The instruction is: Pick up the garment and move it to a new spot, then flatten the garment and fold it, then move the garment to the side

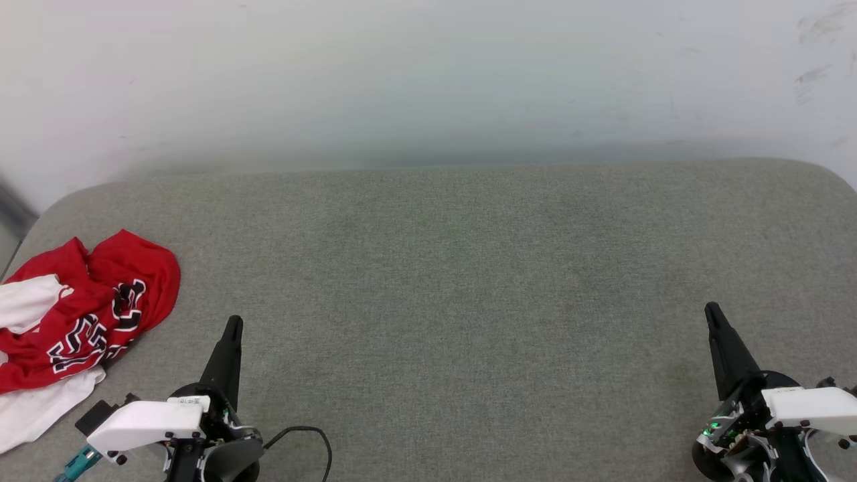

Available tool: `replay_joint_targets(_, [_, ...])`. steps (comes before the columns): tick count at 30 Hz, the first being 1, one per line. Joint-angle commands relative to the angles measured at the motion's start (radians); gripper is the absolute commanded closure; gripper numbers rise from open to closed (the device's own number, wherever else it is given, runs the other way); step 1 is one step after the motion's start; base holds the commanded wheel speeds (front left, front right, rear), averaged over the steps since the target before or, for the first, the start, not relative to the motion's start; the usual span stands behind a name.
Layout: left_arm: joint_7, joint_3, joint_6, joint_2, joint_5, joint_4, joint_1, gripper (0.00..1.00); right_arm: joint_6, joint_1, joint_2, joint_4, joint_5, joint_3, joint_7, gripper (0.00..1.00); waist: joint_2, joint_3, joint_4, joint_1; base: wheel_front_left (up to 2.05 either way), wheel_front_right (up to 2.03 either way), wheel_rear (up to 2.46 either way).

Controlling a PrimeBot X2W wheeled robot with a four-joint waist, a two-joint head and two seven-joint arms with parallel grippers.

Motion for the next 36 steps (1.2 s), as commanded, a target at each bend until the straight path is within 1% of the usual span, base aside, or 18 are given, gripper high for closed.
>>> replay_joint_targets(1, [0.004, 0.002, -0.001, 0.001, 0.000, -0.001, -0.006, 1.00, 0.000, -0.012, 0.003, 0.000, -0.004, 0.000, 0.000, 1.00, 0.0000, 0.000, 0.000, 0.0000, 0.00, 0.00, 0.00])
replay_joint_targets(23, [-0.001, -0.001, 0.000, 0.000, 0.000, 0.003, 0.001, 1.00, 0.000, 0.002, 0.000, 0.003, 0.000, 0.000, -0.001, 1.00, 0.0000, 0.000, 0.000, 0.0000, 0.00, 0.00, 0.00])
replay_joint_targets(24, [-0.002, -0.003, 0.000, -0.001, 0.000, 0.009, 0.005, 0.00, 0.000, 0.006, 0.000, 0.009, 0.000, 0.001, -0.001, 0.00, 0.0000, 0.000, 0.000, 0.0000, 0.00, 0.00, 0.00])
replay_joint_targets(26, [-0.003, -0.005, 0.000, -0.002, 0.000, 0.026, 0.022, 0.00, 0.000, 0.025, 0.001, 0.027, 0.000, 0.001, -0.001, 0.00, 0.0000, 0.000, 0.000, 0.0000, 0.00, 0.00, 0.00])
replay_joint_targets(31, [-0.029, -0.007, 0.000, -0.002, 0.007, -0.002, 0.031, 0.00, 0.000, 0.028, 0.001, 0.014, -0.023, 0.005, -0.028, 0.00, 0.0000, 0.001, 0.000, 0.0000, 0.00, 0.00, 0.00])
replay_joint_targets(36, [-0.059, 0.020, 0.002, -0.002, 0.082, -0.019, 0.034, 0.00, 0.000, 0.029, 0.001, -0.008, -0.112, -0.008, -0.058, 0.00, 0.0000, 0.002, 0.000, 0.0000, 0.00, 0.00, 0.00])
